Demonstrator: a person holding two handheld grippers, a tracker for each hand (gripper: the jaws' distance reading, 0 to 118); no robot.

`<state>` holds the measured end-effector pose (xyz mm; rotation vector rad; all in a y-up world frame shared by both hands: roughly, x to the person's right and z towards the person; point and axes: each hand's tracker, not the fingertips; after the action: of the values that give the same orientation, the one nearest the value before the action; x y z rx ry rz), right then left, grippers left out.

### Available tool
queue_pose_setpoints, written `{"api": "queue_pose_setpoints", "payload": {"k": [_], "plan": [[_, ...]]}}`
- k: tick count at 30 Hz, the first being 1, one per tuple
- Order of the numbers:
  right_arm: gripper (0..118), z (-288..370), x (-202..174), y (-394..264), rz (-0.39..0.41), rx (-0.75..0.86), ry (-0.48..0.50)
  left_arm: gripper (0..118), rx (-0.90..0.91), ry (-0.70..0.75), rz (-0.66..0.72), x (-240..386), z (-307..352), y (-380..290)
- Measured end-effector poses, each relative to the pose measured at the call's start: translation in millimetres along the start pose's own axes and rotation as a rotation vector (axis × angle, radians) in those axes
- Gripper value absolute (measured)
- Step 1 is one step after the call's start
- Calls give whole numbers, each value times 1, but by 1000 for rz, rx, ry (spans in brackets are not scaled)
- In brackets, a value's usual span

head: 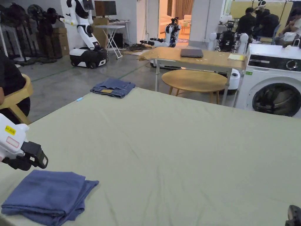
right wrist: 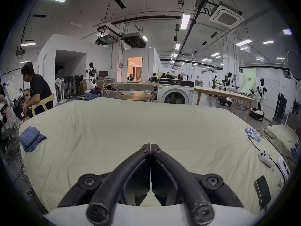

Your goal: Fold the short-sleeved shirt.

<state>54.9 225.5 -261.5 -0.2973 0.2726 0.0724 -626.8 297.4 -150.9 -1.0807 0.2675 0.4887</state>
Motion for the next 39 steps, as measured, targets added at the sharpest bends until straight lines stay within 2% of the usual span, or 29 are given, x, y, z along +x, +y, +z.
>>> {"api": "queue_pose_setpoints", "payload": {"k": [7, 12, 18, 21, 23, 24, 27, 29, 35, 39], "plan": [[0, 1, 16, 1, -24, -8, -25, 52, 79, -131, -199, 96, -52, -46], [0, 1, 29, 7, -44, -14, -53, 51, 353, -219, -336, 184, -57, -80], [0, 2, 34, 16, -67, 2, -71, 50, 745, -191, -498, 280, -47, -120], [0, 3, 33, 20, -72, 18, -76, 43, 831, -193, -468, 312, -55, -132], [0, 4, 33, 21, -72, 34, -81, 28, 889, -152, -483, 333, -56, -140], [0, 4, 32, 22, -73, 43, -85, 17, 909, -135, -505, 341, -56, -143], [0, 4, 32, 23, -86, 71, -88, 3, 979, -135, -524, 362, -59, -157], [0, 5, 31, 23, -87, 90, -89, 0, 1017, -80, -520, 371, -61, -165], [0, 6, 26, 24, -89, 121, -85, 0, 1023, -140, -412, 379, -67, -174], [0, 7, 23, 24, -77, 136, -84, 0, 1022, -130, -387, 377, -72, -176]]}}
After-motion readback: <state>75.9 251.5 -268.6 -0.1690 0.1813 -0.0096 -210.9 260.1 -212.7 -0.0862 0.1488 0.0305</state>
